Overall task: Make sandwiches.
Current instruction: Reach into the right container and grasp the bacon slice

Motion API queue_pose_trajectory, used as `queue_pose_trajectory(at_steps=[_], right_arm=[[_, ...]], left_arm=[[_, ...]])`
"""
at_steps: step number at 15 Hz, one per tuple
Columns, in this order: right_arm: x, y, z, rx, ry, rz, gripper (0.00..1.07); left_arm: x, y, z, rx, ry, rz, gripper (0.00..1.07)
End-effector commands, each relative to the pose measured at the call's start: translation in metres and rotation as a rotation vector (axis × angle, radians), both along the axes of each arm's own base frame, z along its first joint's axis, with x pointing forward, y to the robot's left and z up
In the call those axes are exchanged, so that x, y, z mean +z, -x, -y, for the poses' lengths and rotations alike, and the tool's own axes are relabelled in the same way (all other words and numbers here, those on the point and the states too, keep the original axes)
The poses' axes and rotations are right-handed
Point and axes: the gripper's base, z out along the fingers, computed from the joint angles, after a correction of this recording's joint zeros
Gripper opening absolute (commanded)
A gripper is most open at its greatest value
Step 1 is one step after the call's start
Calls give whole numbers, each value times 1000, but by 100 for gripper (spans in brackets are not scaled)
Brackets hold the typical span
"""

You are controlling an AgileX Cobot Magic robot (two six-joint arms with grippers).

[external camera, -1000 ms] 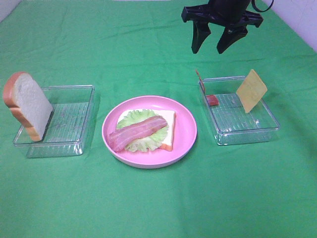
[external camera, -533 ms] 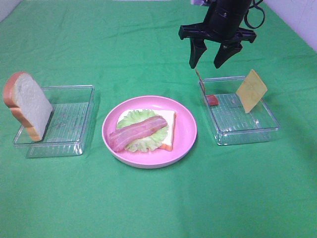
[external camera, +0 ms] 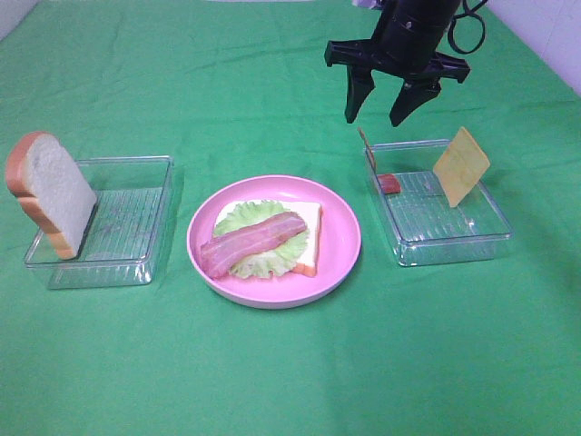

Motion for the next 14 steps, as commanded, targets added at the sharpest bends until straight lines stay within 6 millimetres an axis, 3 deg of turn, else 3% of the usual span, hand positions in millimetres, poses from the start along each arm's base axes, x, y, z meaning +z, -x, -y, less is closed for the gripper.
queue_pose_trajectory(at_steps=[1, 4, 14], right_arm=[[0, 6, 0, 3, 12, -73, 60], [0, 11, -13, 55, 38, -61, 60], [-5, 2, -15, 22, 74, 24, 60]], left_arm=[[1, 0, -1, 0, 7, 16, 67], [1, 0, -1, 0, 7, 16, 67], [1, 0, -1, 0, 7, 16, 67]])
